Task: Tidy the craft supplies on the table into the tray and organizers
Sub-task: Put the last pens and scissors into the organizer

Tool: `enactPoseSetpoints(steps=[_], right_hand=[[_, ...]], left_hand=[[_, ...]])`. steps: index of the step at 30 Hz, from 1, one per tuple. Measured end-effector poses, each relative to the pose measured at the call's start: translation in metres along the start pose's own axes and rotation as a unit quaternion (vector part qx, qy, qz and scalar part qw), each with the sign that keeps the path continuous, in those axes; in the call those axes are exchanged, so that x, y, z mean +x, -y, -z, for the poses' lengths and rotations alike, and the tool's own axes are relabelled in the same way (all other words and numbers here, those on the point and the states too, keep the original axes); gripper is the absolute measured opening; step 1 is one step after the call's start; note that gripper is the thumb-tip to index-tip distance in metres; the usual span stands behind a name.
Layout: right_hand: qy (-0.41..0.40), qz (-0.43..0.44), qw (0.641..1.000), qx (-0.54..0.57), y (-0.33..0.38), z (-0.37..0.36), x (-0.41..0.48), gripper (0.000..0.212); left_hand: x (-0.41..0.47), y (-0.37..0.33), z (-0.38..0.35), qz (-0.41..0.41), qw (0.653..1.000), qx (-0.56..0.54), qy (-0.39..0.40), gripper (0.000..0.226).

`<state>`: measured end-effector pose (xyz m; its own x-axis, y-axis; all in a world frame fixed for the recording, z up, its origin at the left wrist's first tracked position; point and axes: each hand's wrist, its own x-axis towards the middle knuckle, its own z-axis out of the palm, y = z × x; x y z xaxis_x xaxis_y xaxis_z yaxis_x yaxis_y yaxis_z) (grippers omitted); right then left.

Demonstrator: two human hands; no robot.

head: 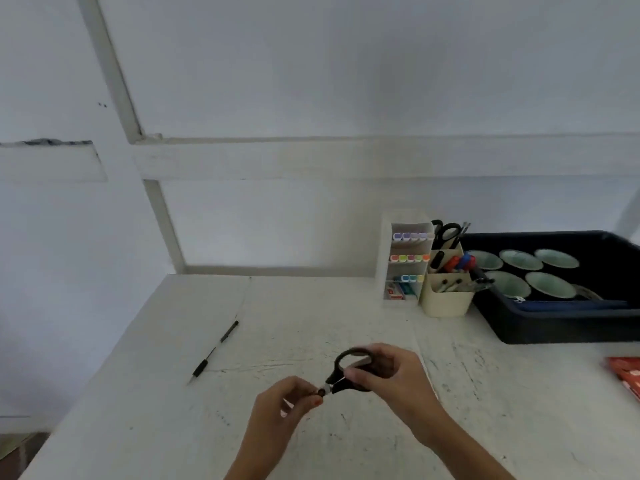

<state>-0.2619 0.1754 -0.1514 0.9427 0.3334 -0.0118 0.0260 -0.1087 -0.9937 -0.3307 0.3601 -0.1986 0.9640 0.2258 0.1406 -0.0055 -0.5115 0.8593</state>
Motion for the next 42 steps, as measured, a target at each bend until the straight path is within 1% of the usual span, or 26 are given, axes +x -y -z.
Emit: enactPoseSetpoints(steps=[2, 4, 7, 9, 13, 16, 17, 19, 21, 23, 24, 27, 29, 31, 34, 36, 38, 39, 40, 42], right_hand=[[-0.066, 0.01, 0.997, 0.027, 0.016, 0.025, 0.006, 0.022], [-0.136, 0.045, 0.99, 0.015, 0.032, 0.056, 0.013, 0.02], [-0.216, 0.129, 0.967, -0.039, 0.054, 0.109, 0.028, 0.019], [-0.268, 0.173, 0.947, -0.047, 0.067, 0.141, 0.042, 0.017], [-0.351, 0.217, 0.91, -0.038, 0.091, 0.193, 0.077, 0.011], [-0.387, 0.241, 0.889, -0.04, 0.098, 0.219, 0.11, 0.009], [-0.388, 0.244, 0.887, -0.047, 0.097, 0.225, 0.123, 0.009], [-0.373, 0.246, 0.891, -0.075, 0.091, 0.231, 0.149, 0.009], [-0.345, 0.234, 0.901, -0.117, 0.08, 0.23, 0.173, 0.008], [-0.324, 0.213, 0.907, -0.165, 0.067, 0.227, 0.193, 0.009], [-0.315, 0.202, 0.908, -0.186, 0.06, 0.226, 0.2, 0.011], [-0.263, 0.148, 0.925, -0.231, 0.046, 0.222, 0.221, 0.014], [-0.232, 0.123, 0.933, -0.245, 0.042, 0.219, 0.229, 0.017], [-0.206, 0.099, 0.942, -0.245, 0.042, 0.216, 0.232, 0.023], [-0.171, 0.071, 0.952, -0.243, 0.04, 0.216, 0.232, 0.041], [-0.155, 0.052, 0.956, -0.242, 0.038, 0.215, 0.23, 0.045], [-0.138, 0.032, 0.956, -0.258, 0.036, 0.212, 0.226, 0.051], [-0.139, 0.028, 0.953, -0.267, 0.036, 0.209, 0.224, 0.052], [-0.152, 0.043, 0.948, -0.275, 0.036, 0.207, 0.222, 0.05], [-0.206, 0.101, 0.927, -0.296, 0.032, 0.198, 0.218, 0.042]], left_hand=[[0.013, -0.021, -0.023, -0.018, 0.999, -0.036, -0.005, 0.008], [0.027, -0.042, -0.046, -0.036, 0.998, -0.06, -0.005, 0.013], [0.046, -0.065, -0.072, -0.054, 0.996, -0.072, 0.006, 0.018], [0.056, -0.075, -0.085, -0.067, 0.995, -0.069, 0.022, 0.022], [0.071, -0.079, -0.109, -0.071, 0.994, -0.06, 0.055, 0.029], [0.081, -0.072, -0.125, -0.056, 0.996, -0.044, 0.061, 0.039], [0.084, -0.071, -0.13, -0.048, 0.996, -0.042, 0.064, 0.04], [0.089, -0.068, -0.137, -0.023, 0.997, -0.034, 0.072, 0.052], [0.094, -0.064, -0.142, 0.015, 0.996, -0.025, 0.081, 0.043], [0.1, -0.061, -0.144, 0.052, 0.995, -0.013, 0.085, 0.042], [0.101, -0.059, -0.143, 0.062, 0.994, -0.014, 0.086, 0.041], [0.109, -0.06, -0.139, 0.089, 0.992, -0.015, 0.087, 0.028], [0.113, -0.061, -0.135, 0.097, 0.992, -0.022, 0.079, 0.025], [0.114, -0.06, -0.132, 0.093, 0.994, -0.032, 0.051, 0.027], [0.113, -0.057, -0.129, 0.068, 0.996, -0.058, -0.01, 0.031], [0.115, -0.06, -0.125, 0.05, 0.996, -0.065, -0.028, 0.032], [0.119, -0.066, -0.119, 0.024, 0.998, -0.056, -0.028, 0.034], [0.121, -0.068, -0.117, 0.01, 0.999, -0.046, -0.025, 0.034], [0.124, -0.071, -0.113, -0.005, 0.999, -0.035, -0.023, 0.033], [0.127, -0.075, -0.107, -0.026, 0.999, -0.026, -0.026, 0.03]])
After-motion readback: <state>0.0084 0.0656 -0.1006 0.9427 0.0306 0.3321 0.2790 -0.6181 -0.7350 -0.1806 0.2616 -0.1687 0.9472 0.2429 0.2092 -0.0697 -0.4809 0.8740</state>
